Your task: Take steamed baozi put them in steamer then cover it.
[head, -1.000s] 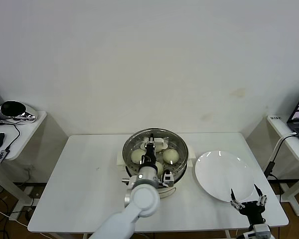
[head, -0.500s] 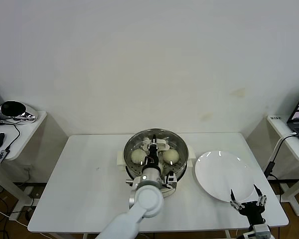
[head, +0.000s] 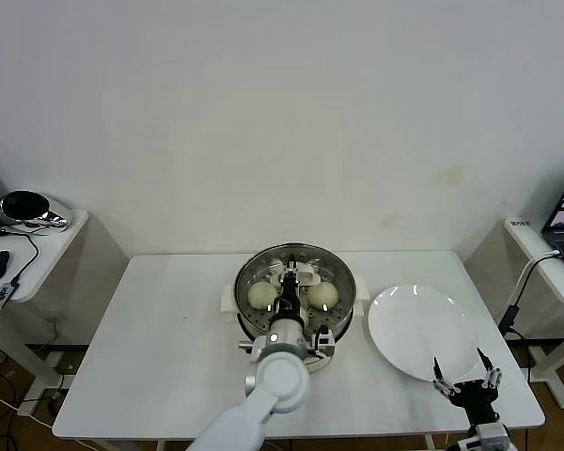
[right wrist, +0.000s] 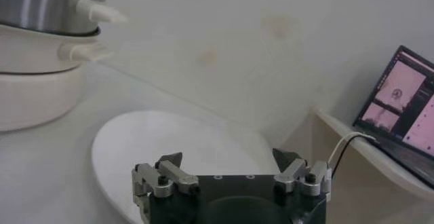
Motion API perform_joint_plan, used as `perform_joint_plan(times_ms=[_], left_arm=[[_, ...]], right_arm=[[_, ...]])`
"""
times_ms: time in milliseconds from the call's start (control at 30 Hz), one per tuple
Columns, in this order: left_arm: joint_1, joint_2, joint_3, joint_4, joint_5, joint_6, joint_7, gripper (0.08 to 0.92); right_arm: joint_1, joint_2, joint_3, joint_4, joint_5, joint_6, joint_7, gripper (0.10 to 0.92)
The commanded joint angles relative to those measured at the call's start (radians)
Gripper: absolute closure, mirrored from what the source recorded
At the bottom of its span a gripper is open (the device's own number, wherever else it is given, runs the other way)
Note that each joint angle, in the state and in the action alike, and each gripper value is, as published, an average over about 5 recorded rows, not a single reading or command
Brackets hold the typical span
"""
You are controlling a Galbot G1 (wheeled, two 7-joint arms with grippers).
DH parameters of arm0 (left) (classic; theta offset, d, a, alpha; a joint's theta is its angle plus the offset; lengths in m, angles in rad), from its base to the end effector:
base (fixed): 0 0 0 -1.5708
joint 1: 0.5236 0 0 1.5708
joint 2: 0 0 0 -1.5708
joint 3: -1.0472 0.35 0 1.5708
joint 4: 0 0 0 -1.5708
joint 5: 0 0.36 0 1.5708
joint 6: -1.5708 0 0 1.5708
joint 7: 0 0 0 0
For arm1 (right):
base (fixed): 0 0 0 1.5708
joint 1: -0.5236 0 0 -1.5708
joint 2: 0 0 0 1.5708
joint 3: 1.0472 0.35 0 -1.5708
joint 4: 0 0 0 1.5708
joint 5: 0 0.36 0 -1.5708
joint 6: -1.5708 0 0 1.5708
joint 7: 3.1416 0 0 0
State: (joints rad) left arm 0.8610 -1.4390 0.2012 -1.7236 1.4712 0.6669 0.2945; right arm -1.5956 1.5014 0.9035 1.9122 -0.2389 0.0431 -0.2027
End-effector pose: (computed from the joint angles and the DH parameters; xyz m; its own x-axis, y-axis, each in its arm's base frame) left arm 0.3217 -0.1951 -0.2687 -0.9953 0.0774 0.0582 0.0601 0.0226 0.9979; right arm 0.1540 -0.1414 -0.3521 -0.9703 0.1292 0.2047 0.0280 0.8998 -0.4354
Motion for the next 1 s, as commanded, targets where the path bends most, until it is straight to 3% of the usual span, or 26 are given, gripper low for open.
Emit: perform_joint_plan(times_ms=[33, 333, 567, 800, 1000], left_arm=[[0.037, 0.004, -0.003, -0.055, -0.017, -0.015, -0.028, 0.672], [0.206, 0.092, -0.027, -0.274, -0.105, -0.038, -0.091, 0.412], [0.469, 0.209, -0.234, -0.567, -0.436, -0.138, -0.259, 0.221], [0.828, 0.147, -0.550, -0.662, -1.046, -0.478, -0.538, 0.178], [1.029, 0.147, -0.700, -0.626, -1.508, -0.682, -0.562, 0.177]], right_arm=[[0.000, -0.001, -0.003, 0.000, 0.001, -0.001, -0.001, 0.203], [-0.003, -0.004, -0.007, 0.000, 0.007, -0.003, -0.001, 0.203], [-0.014, -0.029, -0.014, 0.004, 0.059, 0.011, 0.003, 0.203], [-0.027, -0.099, -0.081, -0.025, 0.256, 0.090, 0.026, 0.203], [-0.047, -0.136, -0.136, -0.023, 0.360, 0.122, 0.035, 0.203]])
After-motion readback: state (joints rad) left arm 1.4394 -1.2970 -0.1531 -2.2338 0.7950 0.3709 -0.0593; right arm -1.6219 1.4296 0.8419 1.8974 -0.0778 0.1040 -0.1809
